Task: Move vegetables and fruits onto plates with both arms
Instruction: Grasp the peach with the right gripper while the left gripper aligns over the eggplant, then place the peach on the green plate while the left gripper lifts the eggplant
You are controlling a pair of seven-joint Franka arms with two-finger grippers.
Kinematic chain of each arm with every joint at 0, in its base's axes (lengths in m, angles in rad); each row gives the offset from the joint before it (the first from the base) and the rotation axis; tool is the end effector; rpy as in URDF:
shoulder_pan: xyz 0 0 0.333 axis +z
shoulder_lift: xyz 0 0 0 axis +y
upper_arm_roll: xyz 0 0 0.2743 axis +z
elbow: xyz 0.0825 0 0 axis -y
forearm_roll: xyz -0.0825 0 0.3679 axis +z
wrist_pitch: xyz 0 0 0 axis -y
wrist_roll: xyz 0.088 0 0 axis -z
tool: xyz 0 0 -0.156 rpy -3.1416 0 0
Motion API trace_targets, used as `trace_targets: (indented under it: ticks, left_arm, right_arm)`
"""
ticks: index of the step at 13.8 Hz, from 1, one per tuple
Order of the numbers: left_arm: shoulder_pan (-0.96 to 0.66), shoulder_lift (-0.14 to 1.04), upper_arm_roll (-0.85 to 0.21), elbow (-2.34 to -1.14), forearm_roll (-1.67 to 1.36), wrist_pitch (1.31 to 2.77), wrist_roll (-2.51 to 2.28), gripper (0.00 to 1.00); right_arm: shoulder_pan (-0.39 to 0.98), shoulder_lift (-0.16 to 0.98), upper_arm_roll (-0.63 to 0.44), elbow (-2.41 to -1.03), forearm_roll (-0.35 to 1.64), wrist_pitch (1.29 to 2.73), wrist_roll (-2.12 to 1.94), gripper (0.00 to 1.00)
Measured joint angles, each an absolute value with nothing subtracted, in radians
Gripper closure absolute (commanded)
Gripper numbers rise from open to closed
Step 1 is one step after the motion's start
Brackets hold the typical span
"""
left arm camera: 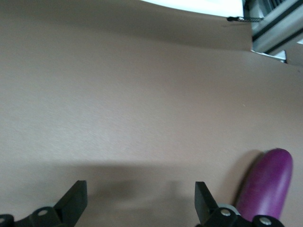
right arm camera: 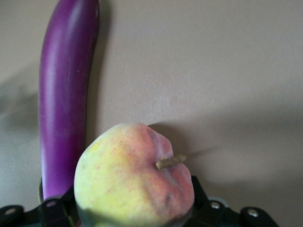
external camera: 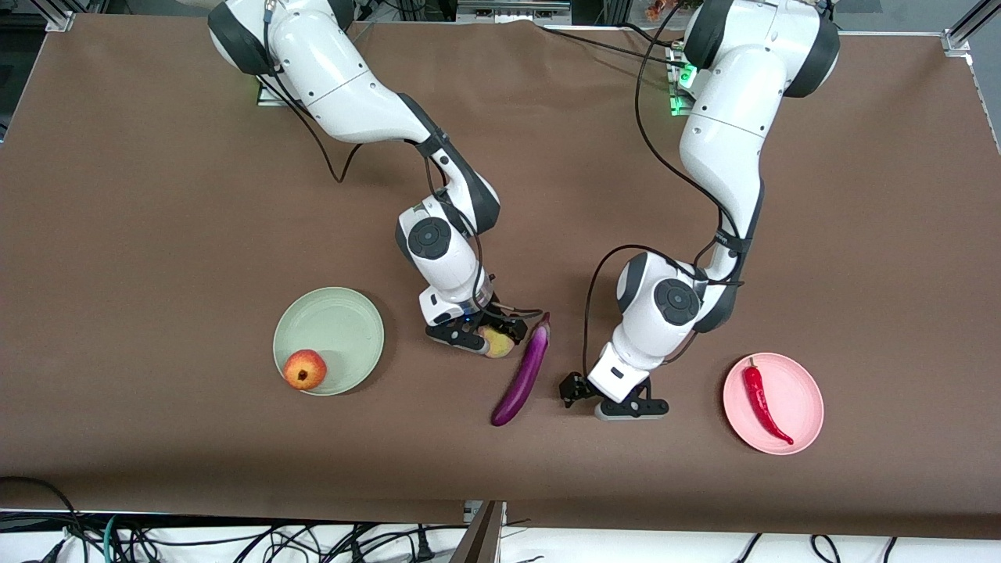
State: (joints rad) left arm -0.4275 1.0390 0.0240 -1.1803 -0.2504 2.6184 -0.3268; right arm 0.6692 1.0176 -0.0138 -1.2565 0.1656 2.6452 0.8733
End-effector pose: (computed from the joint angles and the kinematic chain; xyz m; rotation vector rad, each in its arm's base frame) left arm 0.6997 -0.3045 0.1352 2.8220 0.1400 0.4565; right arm 0.5929 0.4581 0.1185 -2.7625 0.4743 -0.2866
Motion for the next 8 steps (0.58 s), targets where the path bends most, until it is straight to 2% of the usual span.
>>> trace_targets:
  ticks: [2, 5, 8]
  left_arm:
    - [-0.432, 1.039, 0.006, -1.180, -0.250, 2.618, -0.328, 0.00]
    - [-0.438, 1.039, -0.018, -1.180, -0.250, 2.618, -0.328, 0.00]
    - [-0.468, 1.039, -0.031, -1.181, -0.250, 2.618, -0.333, 0.00]
  right_arm:
    - [0.658, 1.014, -0.020, -1.256, 0.163, 2.630, 0.813, 0.99]
    - [0.625, 0.985, -0.024, -1.252, 0.162, 2.531, 0.715, 1.00]
    - [0.576, 0.911, -0.028, -1.246, 0.161, 2.344, 0.597, 1.00]
